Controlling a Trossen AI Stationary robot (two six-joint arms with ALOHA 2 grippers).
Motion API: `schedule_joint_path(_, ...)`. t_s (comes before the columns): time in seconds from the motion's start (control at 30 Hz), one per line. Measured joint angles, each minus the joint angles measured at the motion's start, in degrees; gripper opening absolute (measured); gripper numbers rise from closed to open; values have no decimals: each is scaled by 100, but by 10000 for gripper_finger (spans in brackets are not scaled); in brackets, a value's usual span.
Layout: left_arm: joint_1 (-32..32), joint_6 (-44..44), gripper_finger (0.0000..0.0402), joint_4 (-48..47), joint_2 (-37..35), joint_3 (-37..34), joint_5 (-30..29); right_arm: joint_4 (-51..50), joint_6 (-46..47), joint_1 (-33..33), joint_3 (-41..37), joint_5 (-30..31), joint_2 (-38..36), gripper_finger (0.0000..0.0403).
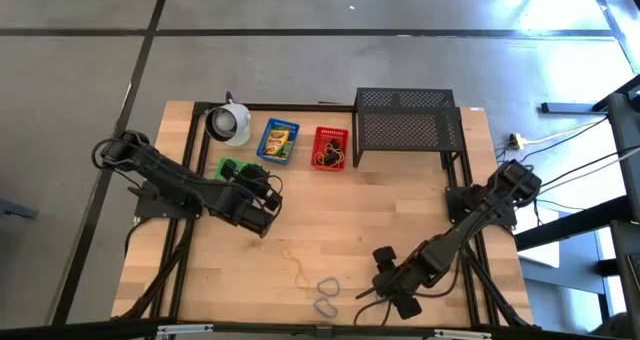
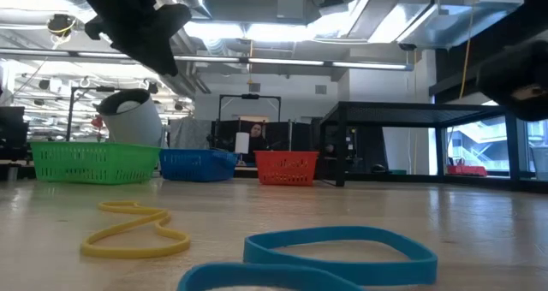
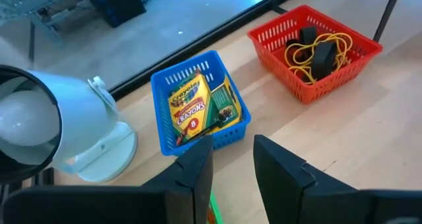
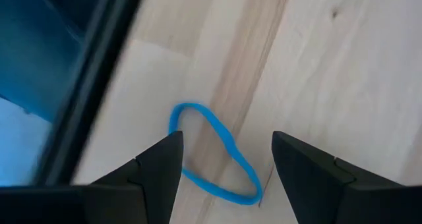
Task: Pick & Place Office Desk Supplies
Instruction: Put the blue rubber band into the red bin
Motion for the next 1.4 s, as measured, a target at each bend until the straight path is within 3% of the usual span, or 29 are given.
schedule_joint_path(0.33, 0, 140, 102, 7, 0, 0, -94, -233, 78, -46, -175, 73, 46, 216)
schedule_joint_path(0.7, 0, 142, 102, 9, 0, 0, -103, 6, 154, 113, -685, 939, 11, 180)
schedule_joint_path(0.9, 0, 143, 102, 9, 0, -2, -129, 55, 57, 153, -699, 1034, 18, 135)
schedule_joint_path(1.27, 0, 144, 102, 9, 0, -4, -128, 99, 51, 147, -710, 832, 29, 13)
schedule_joint_path(1.4, 0, 142, 102, 9, 0, -7, -130, 100, 73, 145, -710, 817, 27, 8)
